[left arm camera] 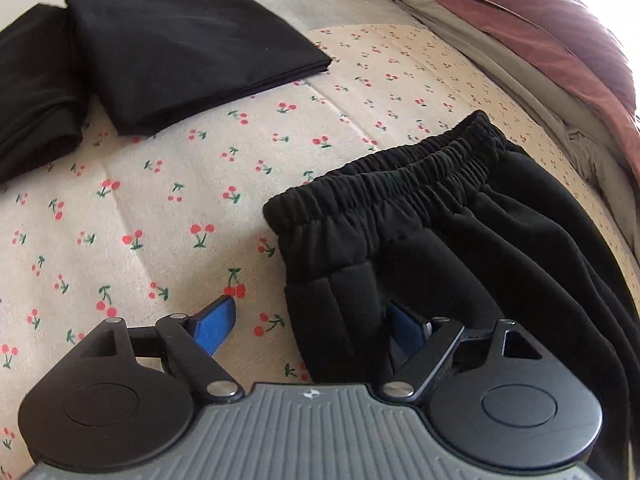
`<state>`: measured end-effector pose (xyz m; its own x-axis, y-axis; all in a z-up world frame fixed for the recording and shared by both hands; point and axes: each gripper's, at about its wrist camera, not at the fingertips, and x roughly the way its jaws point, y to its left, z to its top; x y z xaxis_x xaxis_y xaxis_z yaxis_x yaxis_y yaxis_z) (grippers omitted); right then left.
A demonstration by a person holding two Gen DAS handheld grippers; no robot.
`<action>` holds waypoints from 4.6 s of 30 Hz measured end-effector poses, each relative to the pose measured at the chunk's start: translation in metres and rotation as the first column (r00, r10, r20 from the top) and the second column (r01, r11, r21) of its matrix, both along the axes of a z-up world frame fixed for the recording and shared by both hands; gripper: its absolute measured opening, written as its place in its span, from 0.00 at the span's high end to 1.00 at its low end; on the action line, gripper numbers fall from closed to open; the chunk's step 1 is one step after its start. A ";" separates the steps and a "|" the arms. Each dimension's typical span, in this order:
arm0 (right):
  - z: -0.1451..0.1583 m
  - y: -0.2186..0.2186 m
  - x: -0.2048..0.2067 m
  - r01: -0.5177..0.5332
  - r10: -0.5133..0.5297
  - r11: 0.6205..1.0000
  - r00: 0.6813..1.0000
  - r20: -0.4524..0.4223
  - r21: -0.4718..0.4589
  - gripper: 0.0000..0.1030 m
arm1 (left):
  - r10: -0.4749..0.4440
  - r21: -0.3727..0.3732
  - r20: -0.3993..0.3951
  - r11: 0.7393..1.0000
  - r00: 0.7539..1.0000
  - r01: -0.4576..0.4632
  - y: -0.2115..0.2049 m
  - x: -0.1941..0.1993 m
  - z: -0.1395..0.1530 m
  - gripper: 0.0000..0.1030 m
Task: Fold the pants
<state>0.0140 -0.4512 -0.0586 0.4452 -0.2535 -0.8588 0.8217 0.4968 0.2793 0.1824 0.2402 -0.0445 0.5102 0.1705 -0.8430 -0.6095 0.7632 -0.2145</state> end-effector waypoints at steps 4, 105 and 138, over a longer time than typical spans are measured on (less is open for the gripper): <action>-0.003 0.010 0.021 -0.044 0.043 0.993 0.999 -0.009 -0.111 0.50 | -0.018 0.031 0.036 0.999 0.999 0.016 -0.005 0.006 -0.003 0.45; 0.035 -0.040 0.204 -0.393 0.416 0.826 0.909 -0.035 -0.405 0.57 | -0.493 0.535 -0.037 0.725 0.869 0.434 -0.029 0.195 0.045 0.17; 0.192 0.033 0.254 -0.226 0.503 0.700 0.830 0.243 -0.678 0.83 | -0.466 0.539 0.205 0.788 0.861 0.297 -0.023 0.154 0.122 1.00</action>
<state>0.2685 -0.4185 0.1335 0.8649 -0.3898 -0.3163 0.4273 0.9024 0.0564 0.3362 0.2173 0.0777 0.8380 0.2365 -0.4918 -0.2091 0.9716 0.1110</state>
